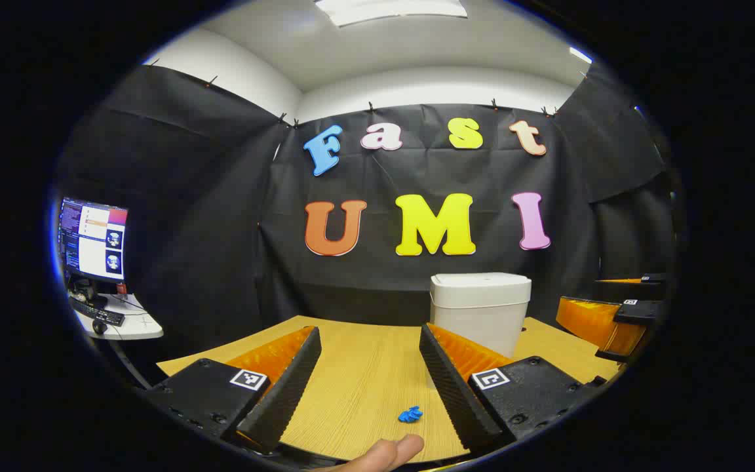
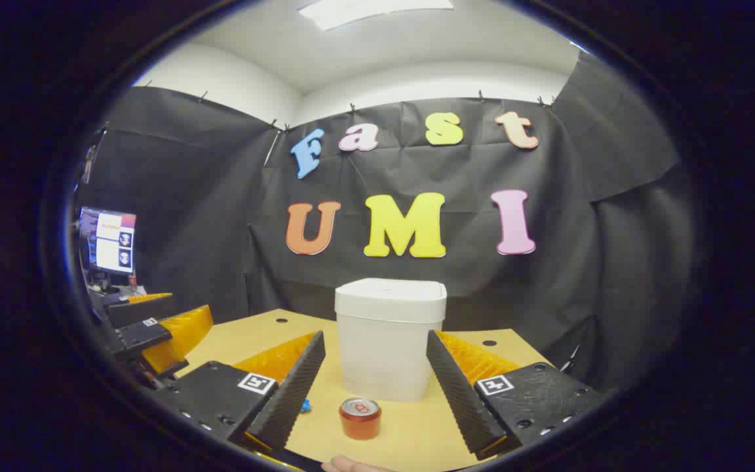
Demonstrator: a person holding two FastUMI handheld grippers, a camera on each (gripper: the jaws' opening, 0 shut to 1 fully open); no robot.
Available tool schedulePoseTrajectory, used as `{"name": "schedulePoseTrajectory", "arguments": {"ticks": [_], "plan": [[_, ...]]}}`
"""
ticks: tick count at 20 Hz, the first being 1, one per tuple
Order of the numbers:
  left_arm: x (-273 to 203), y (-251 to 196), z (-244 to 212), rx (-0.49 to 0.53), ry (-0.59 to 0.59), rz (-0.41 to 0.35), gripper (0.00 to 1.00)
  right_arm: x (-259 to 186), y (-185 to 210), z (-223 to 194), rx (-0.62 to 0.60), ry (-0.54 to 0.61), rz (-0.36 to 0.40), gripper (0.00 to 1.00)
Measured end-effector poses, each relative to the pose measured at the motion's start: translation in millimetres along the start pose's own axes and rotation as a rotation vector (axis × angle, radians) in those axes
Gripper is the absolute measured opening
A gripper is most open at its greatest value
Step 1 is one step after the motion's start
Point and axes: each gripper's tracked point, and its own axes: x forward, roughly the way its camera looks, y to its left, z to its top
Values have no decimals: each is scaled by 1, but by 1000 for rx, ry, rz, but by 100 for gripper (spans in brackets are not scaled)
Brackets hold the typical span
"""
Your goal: Press the lid of the desktop garbage bin to open it, pick up the crumpled paper on the desktop and throw it into the bin, then pick up the pop can on the desktop and drop it into the bin, and finally close the garbage bin lid.
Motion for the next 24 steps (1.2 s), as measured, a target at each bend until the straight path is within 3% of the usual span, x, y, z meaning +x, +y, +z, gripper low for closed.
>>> {"name": "schedulePoseTrajectory", "arguments": {"ticks": [5, 8, 11, 15, 18, 24], "plan": [[-2, -17, -11, -34, 47, -92, 98, -7, -7, 11, 13, -36, 13, 95], [1, -4, -8, -2, 25, -46, 98, -6, -8, 8, 27, -32, 24, 95], [-1, -17, -11, 6, 29, -85, 98, 1, -6, -1, 24, -4, 34, 95], [-1, -5, -1, 30, -9, -54, 97, 13, -1, -26, 54, 89, 49, 96], [1, 5, 1, 51, -22, -9, 98, 12, -5, -22, 51, 85, 30, 95], [7, -1, -12, 18, 19, -41, 97, 13, -9, -21, 42, 75, 19, 96]]}}
